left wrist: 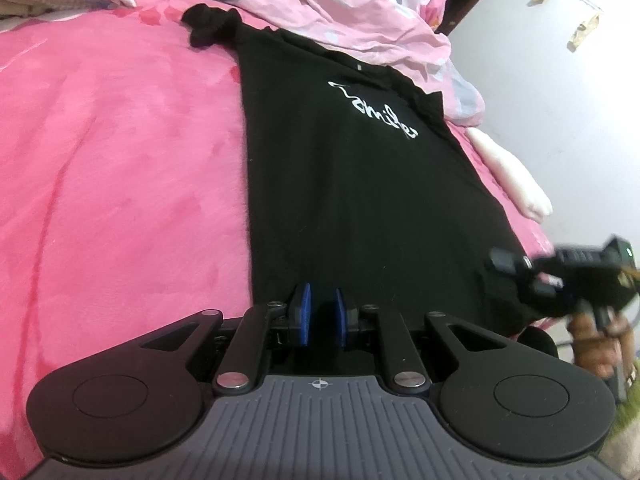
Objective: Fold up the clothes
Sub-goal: 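Open the left gripper and release the hem while the right gripper grasps the shirt body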
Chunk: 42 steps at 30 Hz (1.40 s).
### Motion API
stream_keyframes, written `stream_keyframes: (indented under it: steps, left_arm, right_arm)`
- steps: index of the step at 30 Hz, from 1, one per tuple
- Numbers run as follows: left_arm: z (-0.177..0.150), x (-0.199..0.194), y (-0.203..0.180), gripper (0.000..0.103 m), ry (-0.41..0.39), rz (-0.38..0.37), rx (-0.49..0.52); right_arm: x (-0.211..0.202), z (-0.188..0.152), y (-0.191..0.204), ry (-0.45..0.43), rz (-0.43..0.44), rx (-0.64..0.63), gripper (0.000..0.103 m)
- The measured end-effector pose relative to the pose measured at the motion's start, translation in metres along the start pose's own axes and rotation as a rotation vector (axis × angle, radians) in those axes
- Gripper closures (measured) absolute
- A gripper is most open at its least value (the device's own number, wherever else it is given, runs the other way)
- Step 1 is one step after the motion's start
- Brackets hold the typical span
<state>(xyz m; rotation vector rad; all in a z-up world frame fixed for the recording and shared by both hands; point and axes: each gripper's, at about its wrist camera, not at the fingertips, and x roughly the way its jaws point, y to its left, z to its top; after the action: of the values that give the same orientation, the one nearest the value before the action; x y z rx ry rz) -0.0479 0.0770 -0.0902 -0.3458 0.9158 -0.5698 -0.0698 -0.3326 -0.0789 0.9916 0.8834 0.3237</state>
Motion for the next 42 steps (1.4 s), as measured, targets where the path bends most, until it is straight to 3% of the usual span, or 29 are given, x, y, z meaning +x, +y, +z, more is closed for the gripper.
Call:
stream_keyframes:
  steps: [3, 7, 9, 11, 15, 18, 22, 24, 26, 28, 32, 35, 37, 38, 40, 42]
  left_arm:
    - [-0.001, -0.004, 0.001, 0.089, -0.003, 0.009, -0.006]
    - [0.001, -0.008, 0.002, 0.089, 0.005, 0.010, 0.005]
    - [0.005, -0.008, 0.000, 0.086, 0.011, 0.016, 0.024]
    - [0.010, -0.009, -0.004, 0.084, 0.012, 0.032, 0.053]
    - [0.019, -0.010, -0.013, 0.071, -0.022, 0.108, 0.124]
    - [0.026, -0.005, -0.011, 0.071, -0.031, 0.156, 0.129]
    - [0.043, 0.002, -0.001, 0.071, -0.041, 0.185, 0.089]
    - [0.056, 0.007, 0.007, 0.070, -0.050, 0.183, 0.051]
    - [0.074, 0.016, 0.014, 0.070, -0.053, 0.165, 0.006]
    - [0.094, 0.029, 0.020, 0.067, -0.060, 0.150, -0.023]
    - [0.136, 0.066, 0.029, 0.050, -0.080, 0.169, -0.074]
    - [0.161, 0.095, 0.037, 0.049, -0.085, 0.205, -0.101]
    - [0.172, 0.105, 0.040, 0.050, -0.110, 0.215, -0.096]
    - [0.176, 0.109, 0.040, 0.053, -0.118, 0.223, -0.083]
    - [0.182, 0.117, 0.038, 0.067, -0.127, 0.243, -0.049]
    - [0.184, 0.124, 0.037, 0.086, -0.126, 0.248, -0.021]
  right_arm:
    - [0.032, -0.017, -0.001, 0.090, 0.008, 0.001, 0.102]
    - [0.052, -0.062, 0.015, 0.230, 0.079, -0.085, 0.101]
    - [0.059, -0.066, 0.028, 0.294, 0.083, -0.141, 0.100]
    - [0.062, -0.050, 0.043, 0.261, 0.077, -0.208, 0.100]
    - [0.078, 0.005, 0.059, 0.120, 0.116, -0.219, 0.100]
    - [0.114, 0.026, 0.064, 0.119, 0.103, -0.215, 0.100]
    - [0.162, -0.016, 0.075, 0.323, 0.141, -0.286, 0.100]
    - [0.164, -0.036, 0.085, 0.371, 0.163, -0.381, 0.100]
    - [0.161, -0.035, 0.091, 0.405, 0.204, -0.416, 0.100]
    - [0.154, -0.017, 0.088, 0.381, 0.236, -0.395, 0.100]
    - [0.131, 0.040, 0.062, 0.196, 0.154, -0.346, 0.099]
    - [0.121, 0.070, 0.034, 0.105, 0.121, -0.281, 0.099]
    - [0.118, 0.072, 0.020, 0.077, 0.132, -0.252, 0.101]
    - [0.118, 0.071, 0.015, 0.068, 0.154, -0.233, 0.101]
    - [0.117, 0.070, 0.014, 0.058, 0.163, -0.237, 0.101]
    - [0.115, 0.068, 0.013, 0.051, 0.165, -0.243, 0.101]
